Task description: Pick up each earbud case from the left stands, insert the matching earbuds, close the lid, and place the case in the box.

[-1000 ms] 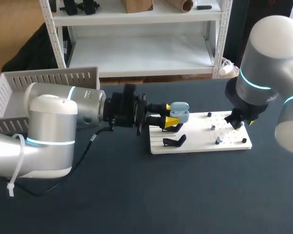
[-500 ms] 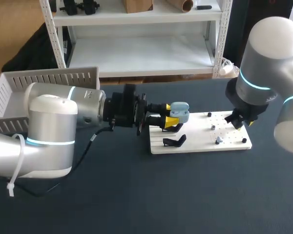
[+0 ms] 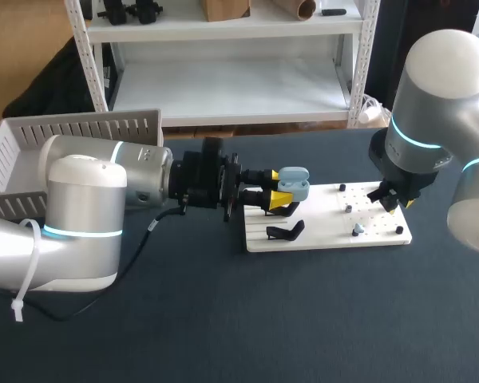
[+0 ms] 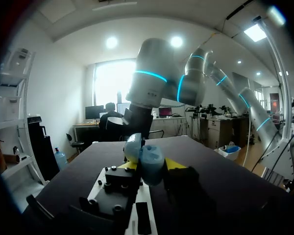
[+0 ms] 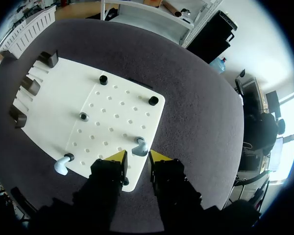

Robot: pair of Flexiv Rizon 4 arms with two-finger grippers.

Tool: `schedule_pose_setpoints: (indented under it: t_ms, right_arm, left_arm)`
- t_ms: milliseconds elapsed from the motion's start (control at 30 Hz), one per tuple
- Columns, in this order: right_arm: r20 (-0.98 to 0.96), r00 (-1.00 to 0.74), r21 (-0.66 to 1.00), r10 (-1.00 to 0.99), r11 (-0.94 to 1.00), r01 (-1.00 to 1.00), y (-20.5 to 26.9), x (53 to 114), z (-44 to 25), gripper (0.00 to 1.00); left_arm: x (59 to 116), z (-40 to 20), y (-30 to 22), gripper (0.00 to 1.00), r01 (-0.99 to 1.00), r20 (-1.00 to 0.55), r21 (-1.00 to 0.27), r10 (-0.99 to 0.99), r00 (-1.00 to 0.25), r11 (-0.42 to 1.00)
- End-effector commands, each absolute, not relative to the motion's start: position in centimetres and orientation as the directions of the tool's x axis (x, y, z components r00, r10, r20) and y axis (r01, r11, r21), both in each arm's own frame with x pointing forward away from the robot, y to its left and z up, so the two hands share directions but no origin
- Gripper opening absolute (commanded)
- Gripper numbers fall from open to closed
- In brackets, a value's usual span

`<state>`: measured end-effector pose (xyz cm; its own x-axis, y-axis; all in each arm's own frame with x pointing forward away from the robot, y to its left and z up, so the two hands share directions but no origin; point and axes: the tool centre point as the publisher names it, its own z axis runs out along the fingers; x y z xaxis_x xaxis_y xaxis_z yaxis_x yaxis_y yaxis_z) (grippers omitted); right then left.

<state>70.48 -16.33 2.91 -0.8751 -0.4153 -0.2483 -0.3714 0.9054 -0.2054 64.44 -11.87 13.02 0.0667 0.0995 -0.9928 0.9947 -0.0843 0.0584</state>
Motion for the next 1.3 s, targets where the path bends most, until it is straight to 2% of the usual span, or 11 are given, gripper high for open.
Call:
schedule_pose_setpoints:
  t_ms: [33, 367, 433, 567, 967, 1000, 1033, 1067, 1133, 1200, 1300]
  right_arm:
    - [-0.249, -0.876, -0.209, -0.413, 0.906, -0.368, -16.25, 70.61, 2.70, 0.26]
    - [-0.246, -0.878, -0.209, -0.410, 0.907, -0.365, -16.38, 70.65, 2.48, 0.24]
    - [-0.246, -0.878, -0.210, -0.411, 0.907, -0.365, -16.39, 70.64, 2.47, 0.18]
    - [-0.244, -0.878, -0.212, -0.412, 0.906, -0.366, -16.40, 70.62, 2.45, 0.00]
    - [-0.241, -0.878, -0.219, -0.413, 0.905, -0.366, -16.63, 70.48, 2.80, 0.00]
    - [-0.240, -0.879, -0.219, -0.412, 0.905, -0.364, -16.67, 70.47, 2.83, 0.10]
    - [-0.241, -0.879, -0.220, -0.411, 0.906, -0.363, -16.70, 70.46, 2.86, 0.30]
    - [-0.242, -0.880, -0.220, -0.409, 0.906, -0.361, -16.71, 70.46, 2.86, 0.40]
    - [-0.244, -0.880, -0.221, -0.407, 0.907, -0.359, -16.72, 70.45, 2.88, 0.47]
    - [-0.244, -0.880, -0.221, -0.408, 0.907, -0.359, -16.72, 70.43, 2.89, 0.64]
    - [-0.243, -0.880, -0.220, -0.407, 0.907, -0.359, -16.67, 70.38, 2.90, 0.66]
  left_arm:
    - [64.57, 12.93, -11.86, 0.00, 0.994, -0.993, 0.058, 0.097, 0.067, -0.088]
    - [64.57, 12.93, -11.86, 0.00, 0.994, -0.993, 0.058, 0.097, 0.067, -0.088]
    - [64.57, 12.93, -11.86, 0.00, 0.994, -0.993, 0.058, 0.097, 0.067, -0.088]
    - [64.57, 12.93, -11.86, 0.00, 0.994, -0.993, 0.058, 0.097, 0.067, -0.088]
    - [64.57, 12.93, -11.86, 0.00, 0.994, -0.993, 0.058, 0.097, 0.067, -0.088]
    - [64.57, 12.93, -11.86, 0.00, 0.994, -0.993, 0.058, 0.097, 0.067, -0.088]
    - [64.57, 12.93, -11.86, 0.00, 0.994, -0.993, 0.058, 0.097, 0.067, -0.088]
    - [64.57, 12.93, -11.86, 0.00, 0.994, -0.993, 0.058, 0.097, 0.067, -0.088]
    - [64.57, 12.93, -11.86, 0.00, 0.994, -0.993, 0.058, 0.097, 0.067, -0.088]
    - [64.57, 12.93, -11.86, 0.00, 0.994, -0.993, 0.058, 0.097, 0.067, -0.088]
    - [64.57, 12.93, -11.86, 0.00, 0.994, -0.993, 0.058, 0.097, 0.067, -0.088]
